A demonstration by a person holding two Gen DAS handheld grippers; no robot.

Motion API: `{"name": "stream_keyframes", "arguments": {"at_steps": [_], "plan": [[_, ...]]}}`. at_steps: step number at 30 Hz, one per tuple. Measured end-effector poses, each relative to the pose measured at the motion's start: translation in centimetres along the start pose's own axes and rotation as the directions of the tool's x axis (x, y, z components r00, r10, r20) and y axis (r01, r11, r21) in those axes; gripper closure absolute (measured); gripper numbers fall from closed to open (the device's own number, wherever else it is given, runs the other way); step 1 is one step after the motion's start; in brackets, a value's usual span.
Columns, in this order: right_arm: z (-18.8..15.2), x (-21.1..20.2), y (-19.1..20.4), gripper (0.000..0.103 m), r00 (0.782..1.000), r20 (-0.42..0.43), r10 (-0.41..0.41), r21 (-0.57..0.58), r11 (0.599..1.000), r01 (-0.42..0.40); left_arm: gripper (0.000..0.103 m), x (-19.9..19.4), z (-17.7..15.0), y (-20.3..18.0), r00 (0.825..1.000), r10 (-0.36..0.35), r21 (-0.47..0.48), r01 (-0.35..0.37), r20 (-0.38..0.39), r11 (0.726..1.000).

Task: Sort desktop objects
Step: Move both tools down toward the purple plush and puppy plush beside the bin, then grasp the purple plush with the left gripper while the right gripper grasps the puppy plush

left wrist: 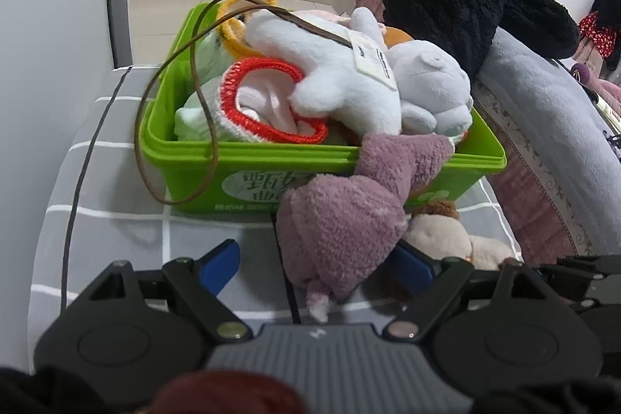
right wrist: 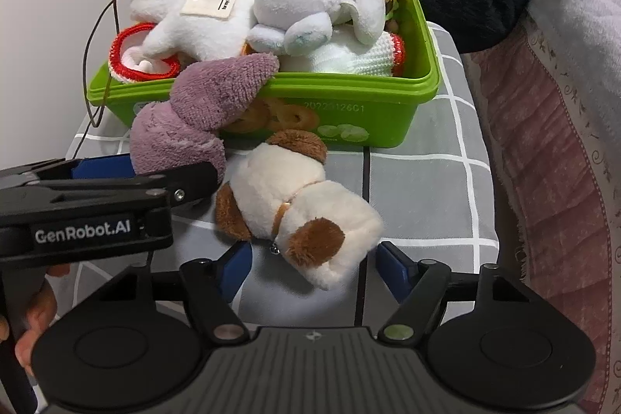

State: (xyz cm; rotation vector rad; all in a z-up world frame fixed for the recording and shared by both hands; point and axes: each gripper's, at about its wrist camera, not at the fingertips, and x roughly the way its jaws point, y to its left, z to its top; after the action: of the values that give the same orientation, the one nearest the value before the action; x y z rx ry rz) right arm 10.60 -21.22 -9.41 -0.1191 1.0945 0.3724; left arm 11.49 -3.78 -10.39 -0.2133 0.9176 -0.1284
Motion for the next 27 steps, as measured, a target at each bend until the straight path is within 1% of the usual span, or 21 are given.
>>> {"name": "stream_keyframes", "arguments": {"at_steps": [6,10,12,14,18,19,21,22,25,27], "plan": [[-0.4,-0.1,0.1,0.032,1.000,0.004,-0.011,-0.006,1.000,0.011,0.018,0.4,0.1,0.2,1.000,-0.017,-0.017,0.017,-0.003,1.000],[-1.2,-0.2,0.4,0.032,1.000,0.006,-0.020,-0.014,1.000,0.020,0.020,0.6,0.2,0.2,1.000,-0.021,-0.020,0.020,-0.007,1.000],[-1.4,-0.3,0.4,0.032,1.000,0.006,-0.021,-0.014,1.000,0.021,0.026,0.6,0.2,0.1,1.000,-0.026,-0.022,0.026,-0.009,0.999],[-0.8,-0.2,1.0,0.032,1.000,0.007,-0.020,-0.013,1.000,0.020,0.029,0.5,0.2,0.1,0.999,-0.033,-0.024,0.033,-0.011,0.999],[-0.5,-0.4,0.5,0.032,1.000,0.007,-0.019,-0.008,1.000,0.019,0.032,0.6,0.3,0.1,0.999,-0.034,-0.026,0.033,-0.016,0.999],[-0.1,-0.9,0.5,0.033,1.000,0.007,-0.019,-0.007,1.000,0.019,0.034,0.6,0.3,0.1,0.999,-0.039,-0.033,0.038,-0.019,0.999],[0.0,-0.9,0.4,0.033,1.000,0.008,-0.022,-0.007,1.000,0.022,0.045,0.5,0.4,0.1,0.998,-0.060,-0.045,0.059,-0.026,0.997],[-0.2,-1.0,0.4,0.035,1.000,0.008,-0.025,-0.009,1.000,0.025,0.046,0.3,0.4,0.1,0.998,-0.062,-0.046,0.061,-0.029,0.997],[-0.3,-1.1,0.0,0.042,0.999,0.010,-0.042,-0.020,0.999,0.042,0.050,-0.2,0.4,0.1,0.999,-0.033,-0.031,0.032,-0.032,0.999],[-0.5,-1.4,-0.1,0.046,0.999,0.012,-0.041,-0.024,0.999,0.042,0.051,-0.5,0.4,0.3,0.999,-0.029,-0.042,0.028,-0.035,0.999]]}}
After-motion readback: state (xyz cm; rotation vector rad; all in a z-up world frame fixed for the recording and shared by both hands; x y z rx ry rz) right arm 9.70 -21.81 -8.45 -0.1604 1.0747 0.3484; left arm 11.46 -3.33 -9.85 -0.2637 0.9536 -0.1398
